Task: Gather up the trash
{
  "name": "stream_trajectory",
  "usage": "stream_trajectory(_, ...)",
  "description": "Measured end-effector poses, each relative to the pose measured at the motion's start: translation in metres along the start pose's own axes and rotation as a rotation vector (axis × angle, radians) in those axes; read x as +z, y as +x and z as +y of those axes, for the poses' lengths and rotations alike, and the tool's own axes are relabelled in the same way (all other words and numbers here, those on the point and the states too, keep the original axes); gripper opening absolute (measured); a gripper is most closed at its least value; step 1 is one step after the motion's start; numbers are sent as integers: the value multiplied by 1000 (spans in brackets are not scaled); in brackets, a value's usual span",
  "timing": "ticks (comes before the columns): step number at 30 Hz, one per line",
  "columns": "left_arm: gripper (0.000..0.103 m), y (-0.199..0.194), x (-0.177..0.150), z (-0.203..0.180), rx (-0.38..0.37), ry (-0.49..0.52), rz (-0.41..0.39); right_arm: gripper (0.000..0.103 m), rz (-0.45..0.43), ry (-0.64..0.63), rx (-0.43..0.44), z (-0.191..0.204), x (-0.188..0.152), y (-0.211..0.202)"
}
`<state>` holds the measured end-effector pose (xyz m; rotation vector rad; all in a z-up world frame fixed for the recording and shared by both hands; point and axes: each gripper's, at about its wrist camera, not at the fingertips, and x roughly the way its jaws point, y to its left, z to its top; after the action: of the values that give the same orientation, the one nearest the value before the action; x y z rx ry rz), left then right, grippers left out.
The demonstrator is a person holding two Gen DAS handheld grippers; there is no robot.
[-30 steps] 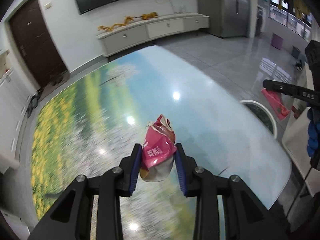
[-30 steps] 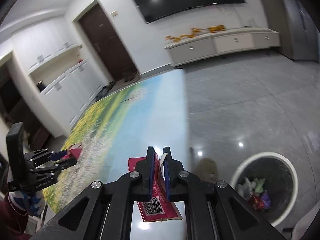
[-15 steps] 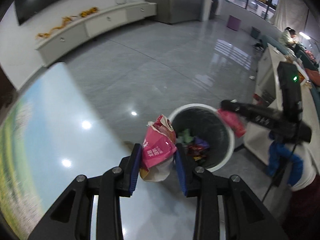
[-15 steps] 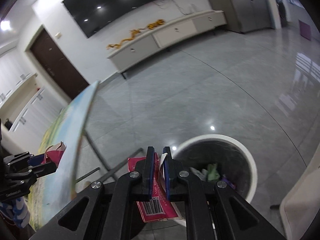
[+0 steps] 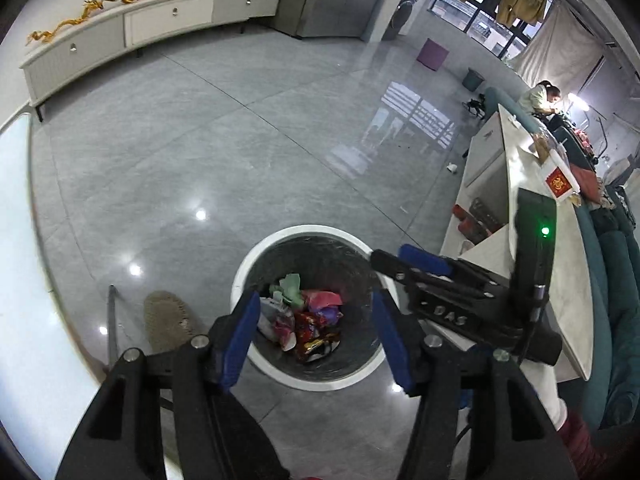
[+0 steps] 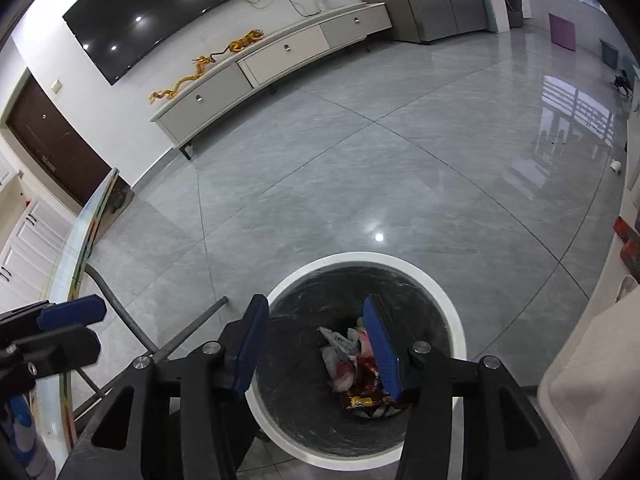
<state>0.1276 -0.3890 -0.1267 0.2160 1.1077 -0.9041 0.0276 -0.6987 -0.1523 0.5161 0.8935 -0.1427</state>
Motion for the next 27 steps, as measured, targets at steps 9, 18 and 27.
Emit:
stream_trajectory(9,56,-65,-39,35,180,-38,-87,60,-41,-29,20,28,-4,-32)
stream_trajectory(18,59,-169,-106,88,443,-176,-243,77,-86,-222,145,135,-16,-74)
stream_trajectory(27,76,-265,-170,122,607,-316,-414,95,-123,-419,244,249,-42,-100)
